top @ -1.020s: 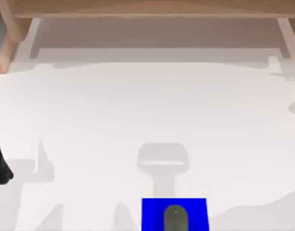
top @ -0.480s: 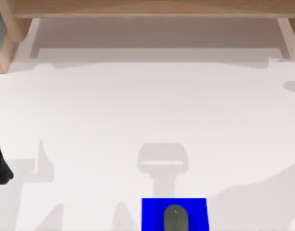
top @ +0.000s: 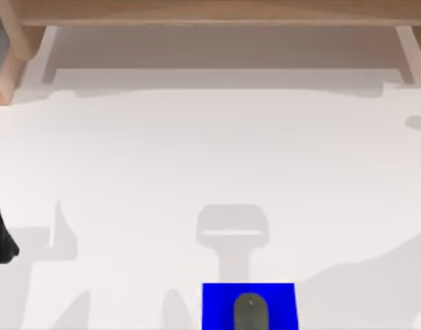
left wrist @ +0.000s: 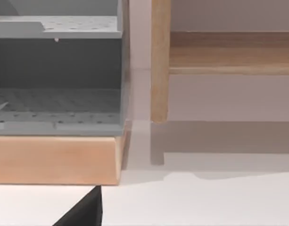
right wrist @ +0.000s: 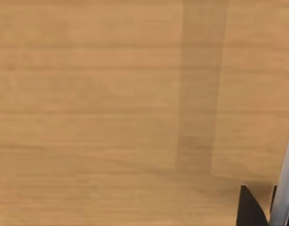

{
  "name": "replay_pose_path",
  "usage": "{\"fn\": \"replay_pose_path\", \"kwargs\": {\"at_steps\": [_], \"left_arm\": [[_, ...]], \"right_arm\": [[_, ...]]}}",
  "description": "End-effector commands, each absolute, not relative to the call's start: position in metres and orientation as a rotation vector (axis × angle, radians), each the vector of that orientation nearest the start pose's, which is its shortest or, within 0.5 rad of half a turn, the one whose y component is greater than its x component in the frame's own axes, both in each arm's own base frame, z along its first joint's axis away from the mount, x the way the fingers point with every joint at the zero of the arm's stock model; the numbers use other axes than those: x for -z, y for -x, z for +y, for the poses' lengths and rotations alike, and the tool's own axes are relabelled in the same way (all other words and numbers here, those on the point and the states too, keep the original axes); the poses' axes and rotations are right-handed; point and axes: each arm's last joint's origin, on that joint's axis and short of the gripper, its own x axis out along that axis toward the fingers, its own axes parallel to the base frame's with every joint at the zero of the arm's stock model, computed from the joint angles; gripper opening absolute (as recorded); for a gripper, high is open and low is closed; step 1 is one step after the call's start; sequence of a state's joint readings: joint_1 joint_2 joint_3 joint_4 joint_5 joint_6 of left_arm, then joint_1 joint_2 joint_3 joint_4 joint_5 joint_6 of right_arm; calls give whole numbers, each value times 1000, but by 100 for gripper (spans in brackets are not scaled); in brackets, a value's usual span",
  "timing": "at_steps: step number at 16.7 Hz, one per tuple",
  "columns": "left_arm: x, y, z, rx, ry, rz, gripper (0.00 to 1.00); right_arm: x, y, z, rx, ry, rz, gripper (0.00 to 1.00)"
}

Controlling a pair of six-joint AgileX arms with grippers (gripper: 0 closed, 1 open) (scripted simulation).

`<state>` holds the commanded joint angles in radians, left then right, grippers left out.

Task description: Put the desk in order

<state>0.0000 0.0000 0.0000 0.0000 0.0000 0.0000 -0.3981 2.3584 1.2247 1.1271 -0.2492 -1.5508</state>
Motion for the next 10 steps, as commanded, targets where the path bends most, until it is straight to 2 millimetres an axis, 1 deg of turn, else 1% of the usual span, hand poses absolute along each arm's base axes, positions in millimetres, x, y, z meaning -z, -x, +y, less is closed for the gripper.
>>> {"fn": "replay_pose_path", "kwargs": {"at_steps": [9, 10], "left_arm": [[-160, -106, -1, 0, 0, 0, 100], [-160, -106, -1, 0, 0, 0, 100]], "right_arm": [[-88, -436, -170, 89, 1557, 102, 98], [-88, -436, -170, 89, 1557, 102, 100]]}}
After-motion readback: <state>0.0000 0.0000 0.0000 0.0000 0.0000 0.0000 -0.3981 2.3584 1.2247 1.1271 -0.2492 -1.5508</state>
